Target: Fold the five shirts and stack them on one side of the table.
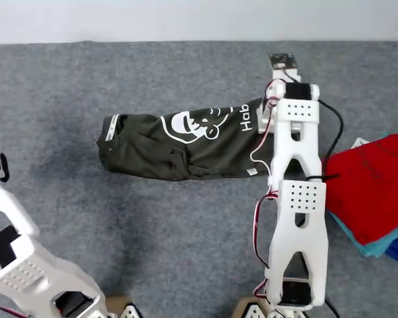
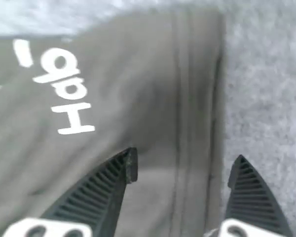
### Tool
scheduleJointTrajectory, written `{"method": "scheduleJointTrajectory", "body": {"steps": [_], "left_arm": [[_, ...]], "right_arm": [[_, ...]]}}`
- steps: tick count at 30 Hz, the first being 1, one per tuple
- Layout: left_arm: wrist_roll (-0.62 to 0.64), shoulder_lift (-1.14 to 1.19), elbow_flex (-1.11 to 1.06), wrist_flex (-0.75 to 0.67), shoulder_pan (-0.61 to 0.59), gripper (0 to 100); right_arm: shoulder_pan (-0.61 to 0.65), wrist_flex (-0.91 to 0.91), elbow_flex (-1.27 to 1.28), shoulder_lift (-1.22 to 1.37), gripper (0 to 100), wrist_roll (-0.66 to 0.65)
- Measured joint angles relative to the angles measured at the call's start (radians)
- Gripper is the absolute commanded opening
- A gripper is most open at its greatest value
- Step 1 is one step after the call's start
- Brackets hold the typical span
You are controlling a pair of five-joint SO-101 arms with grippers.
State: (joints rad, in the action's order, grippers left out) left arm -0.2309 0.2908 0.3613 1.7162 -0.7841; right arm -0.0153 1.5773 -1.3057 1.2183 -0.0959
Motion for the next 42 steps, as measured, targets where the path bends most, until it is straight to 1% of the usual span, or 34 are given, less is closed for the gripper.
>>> {"method": "scheduleJointTrajectory", "body": {"steps": [2, 3, 5, 8, 9, 11, 13, 14, 18, 20, 25, 30, 34, 40, 42], "left_arm": [[0.000, 0.000, 0.000, 0.000, 0.000, 7], [0.000, 0.000, 0.000, 0.000, 0.000, 6], [0.000, 0.000, 0.000, 0.002, 0.000, 3], [0.000, 0.000, 0.000, 0.009, 0.000, 2], [0.000, 0.000, 0.000, 0.011, 0.000, 2], [0.000, 0.000, 0.000, 0.011, 0.000, 2], [0.000, 0.000, 0.000, 0.011, 0.000, 2], [0.000, 0.000, 0.000, 0.011, 0.000, 2], [0.000, -0.054, 0.000, 0.011, 0.006, 2], [0.000, -0.086, -0.003, 0.011, 0.023, 2], [0.000, -0.152, -0.005, 0.014, 0.068, 2], [0.000, -0.183, -0.005, 0.014, 0.083, 2], [0.000, -0.183, -0.008, 0.014, 0.083, 2], [0.002, -0.183, -0.015, 0.015, 0.083, 2], [0.020, -0.183, -0.037, 0.015, 0.083, 2]], "right_arm": [[-0.005, 0.000, -0.002, 0.023, 29.7, 0.002], [-0.003, 0.000, -0.009, 0.028, 27.8, 0.002], [-0.003, 0.008, -0.026, 0.029, 19.9, 0.002], [-0.003, 0.032, -0.054, 0.031, 3.1, 0.002], [-0.002, 0.043, -0.066, 0.035, 0.0, 0.002], [0.000, 0.068, -0.104, 0.038, 2.8, 0.002], [0.006, 0.103, -0.153, 0.040, 0.6, -0.009], [0.012, 0.118, -0.181, 0.040, 1.1, -0.020], [0.044, 0.176, -0.299, 0.041, 0.9, -0.087], [0.072, 0.176, -0.319, 0.040, 0.9, -0.123], [0.181, 0.176, -0.319, 0.017, 0.9, -0.196], [0.350, 0.176, -0.319, -0.058, 0.9, -0.222], [0.457, 0.132, -0.319, -0.089, 0.9, -0.226], [0.586, -0.005, -0.319, -0.091, 1.0, -0.226], [0.621, -0.064, -0.302, -0.091, 1.0, -0.226]]}}
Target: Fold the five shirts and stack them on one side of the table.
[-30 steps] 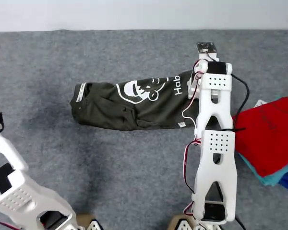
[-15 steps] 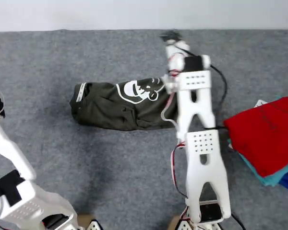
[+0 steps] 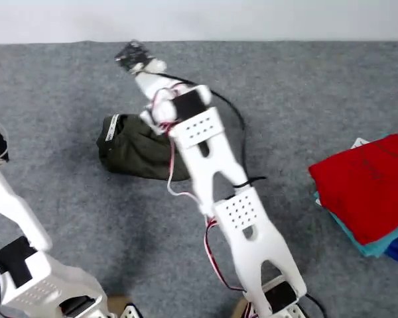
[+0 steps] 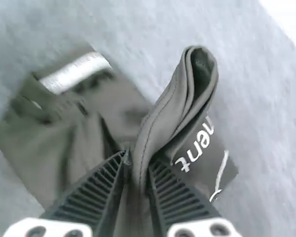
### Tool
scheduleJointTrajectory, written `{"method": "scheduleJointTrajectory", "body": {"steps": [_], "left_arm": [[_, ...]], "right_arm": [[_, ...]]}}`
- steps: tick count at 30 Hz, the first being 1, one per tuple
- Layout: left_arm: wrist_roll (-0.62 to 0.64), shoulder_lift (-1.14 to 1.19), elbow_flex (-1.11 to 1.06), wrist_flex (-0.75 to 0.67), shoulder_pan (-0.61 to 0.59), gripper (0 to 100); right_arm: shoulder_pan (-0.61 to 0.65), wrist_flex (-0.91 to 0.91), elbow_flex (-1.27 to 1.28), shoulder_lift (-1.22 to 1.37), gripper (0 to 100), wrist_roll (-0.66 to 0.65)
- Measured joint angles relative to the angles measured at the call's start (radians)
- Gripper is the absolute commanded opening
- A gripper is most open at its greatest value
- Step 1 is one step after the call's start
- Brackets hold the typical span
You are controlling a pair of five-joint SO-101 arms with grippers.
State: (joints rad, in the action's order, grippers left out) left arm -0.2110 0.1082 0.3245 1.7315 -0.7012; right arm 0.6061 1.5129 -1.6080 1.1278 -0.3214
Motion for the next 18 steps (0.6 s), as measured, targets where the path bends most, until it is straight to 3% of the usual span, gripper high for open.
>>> {"method": "scheduleJointTrajectory", "body": {"steps": [9, 14, 18], "left_arm": [[0.020, 0.000, -0.064, 0.000, 0.000, 1], [0.020, 0.000, -0.064, 0.000, 0.000, 1], [0.020, 0.000, -0.064, 0.000, 0.000, 1]], "right_arm": [[0.112, -0.219, 0.215, 0.000, 1.6, -0.038], [0.160, -0.258, 0.239, 0.000, 15.9, -0.044], [0.203, -0.215, 0.238, -0.021, 18.8, -0.044]]}}
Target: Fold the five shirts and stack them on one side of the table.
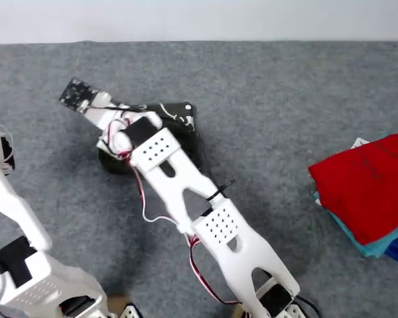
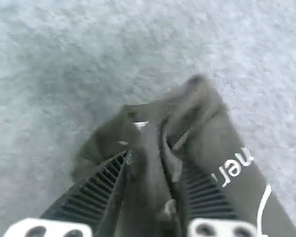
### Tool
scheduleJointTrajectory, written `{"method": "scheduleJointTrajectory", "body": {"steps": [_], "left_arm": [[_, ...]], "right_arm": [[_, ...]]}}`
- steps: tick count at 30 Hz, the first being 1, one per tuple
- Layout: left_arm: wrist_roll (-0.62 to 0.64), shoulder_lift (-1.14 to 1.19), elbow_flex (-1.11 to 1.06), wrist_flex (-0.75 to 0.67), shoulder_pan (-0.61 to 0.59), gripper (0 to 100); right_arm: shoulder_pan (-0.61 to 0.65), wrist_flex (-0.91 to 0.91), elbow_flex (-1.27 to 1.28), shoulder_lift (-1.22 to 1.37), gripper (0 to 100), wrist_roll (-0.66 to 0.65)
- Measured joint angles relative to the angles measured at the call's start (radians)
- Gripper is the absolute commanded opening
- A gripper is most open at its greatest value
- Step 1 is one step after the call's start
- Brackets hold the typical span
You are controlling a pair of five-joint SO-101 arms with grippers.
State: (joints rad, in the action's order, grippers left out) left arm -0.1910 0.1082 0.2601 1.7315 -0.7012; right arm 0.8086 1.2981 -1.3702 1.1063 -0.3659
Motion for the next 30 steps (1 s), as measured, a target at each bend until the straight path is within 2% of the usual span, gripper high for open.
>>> {"method": "scheduleJointTrajectory", "body": {"steps": [4, 6, 8, 11, 12, 16, 21, 26, 30], "left_arm": [[0.002, 0.000, 0.000, 0.000, 0.000, 1], [0.002, 0.000, 0.000, 0.000, 0.000, 1], [0.002, 0.000, 0.000, 0.000, 0.000, 1], [0.002, 0.000, 0.000, 0.000, 0.000, 1], [0.002, 0.000, 0.000, 0.000, 0.000, 1], [0.002, 0.000, 0.000, 0.000, 0.000, 1], [0.002, 0.000, 0.000, 0.000, 0.000, 1], [0.002, 0.000, 0.000, 0.000, 0.000, 1], [0.002, 0.000, 0.000, 0.000, 0.000, 1]], "right_arm": [[0.020, 0.103, -0.048, -0.055, 23.6, 0.029], [0.012, 0.155, -0.075, -0.091, 21.8, 0.032], [-0.003, 0.203, -0.084, -0.123, 15.3, 0.032], [-0.071, 0.261, -0.086, -0.133, 1.6, 0.032], [-0.098, 0.270, -0.086, -0.132, 0.4, 0.032], [-0.210, 0.288, -0.087, -0.110, 1.3, -0.034], [-0.313, 0.304, -0.092, -0.034, 1.0, -0.057], [-0.311, 0.348, -0.092, 0.014, 1.0, -0.061], [-0.241, 0.393, -0.092, 0.052, 1.0, -0.061]]}}
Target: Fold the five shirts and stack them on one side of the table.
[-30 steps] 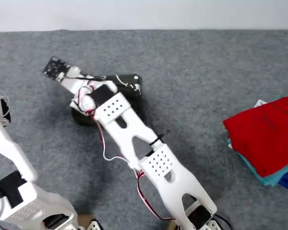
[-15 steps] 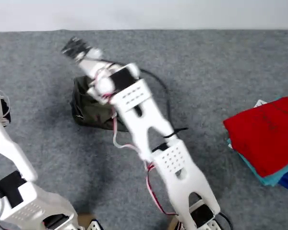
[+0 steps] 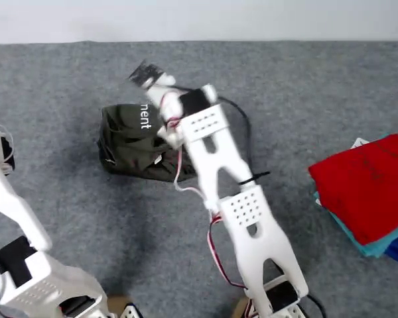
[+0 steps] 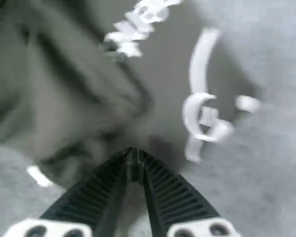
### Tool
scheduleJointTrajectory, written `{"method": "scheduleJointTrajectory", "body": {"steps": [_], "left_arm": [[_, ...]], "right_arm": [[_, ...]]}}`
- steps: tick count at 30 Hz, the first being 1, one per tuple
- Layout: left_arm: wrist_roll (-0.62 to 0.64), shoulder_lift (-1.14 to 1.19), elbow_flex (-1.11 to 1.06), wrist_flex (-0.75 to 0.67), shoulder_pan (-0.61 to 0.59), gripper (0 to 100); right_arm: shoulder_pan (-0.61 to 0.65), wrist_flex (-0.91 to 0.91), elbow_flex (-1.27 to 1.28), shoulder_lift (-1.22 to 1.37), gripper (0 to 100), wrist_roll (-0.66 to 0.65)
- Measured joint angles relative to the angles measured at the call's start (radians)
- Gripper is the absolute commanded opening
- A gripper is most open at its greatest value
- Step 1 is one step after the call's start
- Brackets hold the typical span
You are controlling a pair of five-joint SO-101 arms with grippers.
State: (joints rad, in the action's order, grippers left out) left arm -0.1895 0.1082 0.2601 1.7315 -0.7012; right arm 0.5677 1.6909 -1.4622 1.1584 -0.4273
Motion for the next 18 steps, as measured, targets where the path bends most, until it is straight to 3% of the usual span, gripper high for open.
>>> {"method": "scheduleJointTrajectory", "body": {"steps": [8, 18], "left_arm": [[0.000, 0.000, 0.000, 0.000, 0.000, 1], [0.000, 0.000, 0.000, 0.000, -0.002, 1]], "right_arm": [[0.190, 0.064, 0.000, 0.009, 1.0, -0.002], [0.144, 0.046, 0.000, -0.133, 1.0, -0.002]]}}
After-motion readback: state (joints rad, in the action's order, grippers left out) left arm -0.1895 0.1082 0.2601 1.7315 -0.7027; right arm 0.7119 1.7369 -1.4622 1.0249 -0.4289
